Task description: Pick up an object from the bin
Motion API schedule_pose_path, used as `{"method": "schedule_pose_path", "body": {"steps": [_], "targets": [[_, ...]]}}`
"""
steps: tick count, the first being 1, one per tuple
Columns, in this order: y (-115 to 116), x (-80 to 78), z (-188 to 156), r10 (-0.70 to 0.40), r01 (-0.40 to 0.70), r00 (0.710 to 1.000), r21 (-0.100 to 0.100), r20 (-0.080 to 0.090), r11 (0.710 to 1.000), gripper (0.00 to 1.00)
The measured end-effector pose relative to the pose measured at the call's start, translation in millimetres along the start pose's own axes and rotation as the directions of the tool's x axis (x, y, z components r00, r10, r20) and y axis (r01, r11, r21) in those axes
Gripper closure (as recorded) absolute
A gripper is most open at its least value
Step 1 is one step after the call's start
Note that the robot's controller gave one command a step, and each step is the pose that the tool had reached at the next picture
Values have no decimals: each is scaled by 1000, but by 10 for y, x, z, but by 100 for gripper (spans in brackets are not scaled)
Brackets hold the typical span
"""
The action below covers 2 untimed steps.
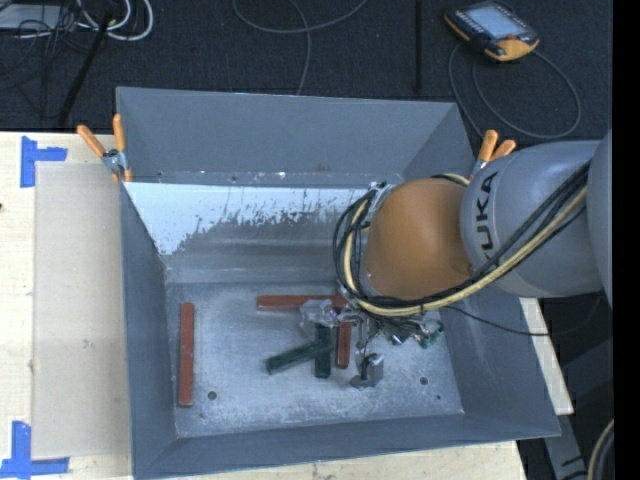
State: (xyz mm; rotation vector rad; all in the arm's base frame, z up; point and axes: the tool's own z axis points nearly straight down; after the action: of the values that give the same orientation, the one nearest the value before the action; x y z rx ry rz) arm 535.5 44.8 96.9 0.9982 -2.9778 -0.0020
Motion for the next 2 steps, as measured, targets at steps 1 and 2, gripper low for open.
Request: {"method": "schedule_pose_path", "body": {"steps": [1,2], "targets": [[98,-32,262,382,-382,924,2,1,924,100],[98,-32,262,382,-382,924,2,1,924,100]]}}
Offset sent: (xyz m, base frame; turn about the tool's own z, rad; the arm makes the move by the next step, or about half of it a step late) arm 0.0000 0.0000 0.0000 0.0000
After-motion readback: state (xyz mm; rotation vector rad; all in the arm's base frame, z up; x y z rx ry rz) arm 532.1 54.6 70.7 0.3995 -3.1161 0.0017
